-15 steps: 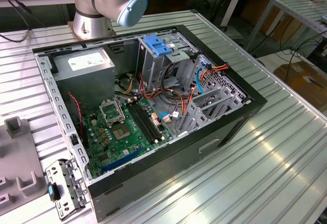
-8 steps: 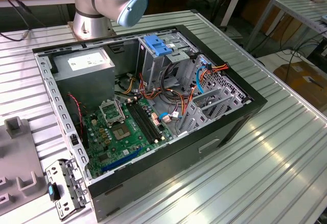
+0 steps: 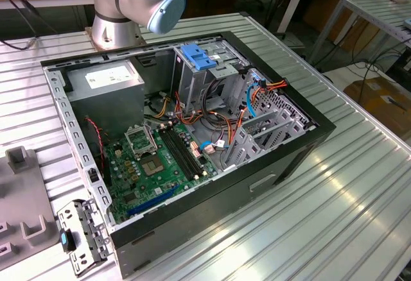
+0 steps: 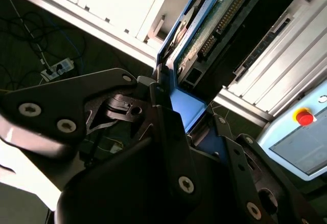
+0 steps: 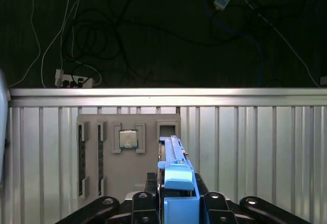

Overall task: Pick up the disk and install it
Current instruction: 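Pick up the disk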

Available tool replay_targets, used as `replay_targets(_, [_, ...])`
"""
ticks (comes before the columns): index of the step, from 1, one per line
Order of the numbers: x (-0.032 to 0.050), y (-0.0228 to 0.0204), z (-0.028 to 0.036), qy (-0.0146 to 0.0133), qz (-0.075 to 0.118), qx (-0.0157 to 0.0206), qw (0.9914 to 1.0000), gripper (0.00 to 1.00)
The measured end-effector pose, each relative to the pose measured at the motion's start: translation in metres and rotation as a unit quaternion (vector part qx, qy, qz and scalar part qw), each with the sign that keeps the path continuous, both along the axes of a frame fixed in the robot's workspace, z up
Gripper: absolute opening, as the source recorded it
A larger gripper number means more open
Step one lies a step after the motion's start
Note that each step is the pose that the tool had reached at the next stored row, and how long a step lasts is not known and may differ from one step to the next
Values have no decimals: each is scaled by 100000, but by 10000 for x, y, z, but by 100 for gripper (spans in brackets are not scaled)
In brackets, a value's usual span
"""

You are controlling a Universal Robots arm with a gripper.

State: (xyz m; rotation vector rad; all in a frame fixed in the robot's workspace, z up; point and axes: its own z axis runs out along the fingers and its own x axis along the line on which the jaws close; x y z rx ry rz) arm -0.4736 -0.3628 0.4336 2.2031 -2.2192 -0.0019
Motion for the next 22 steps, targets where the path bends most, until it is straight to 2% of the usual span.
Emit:
replay_targets(6, [0,0,94,-1,-1,2,100000,37])
replay_targets(14, [0,0,182,9,-1,0,100000,37])
replay_targets(22, [3,0,287,129,-2,1,100000,37])
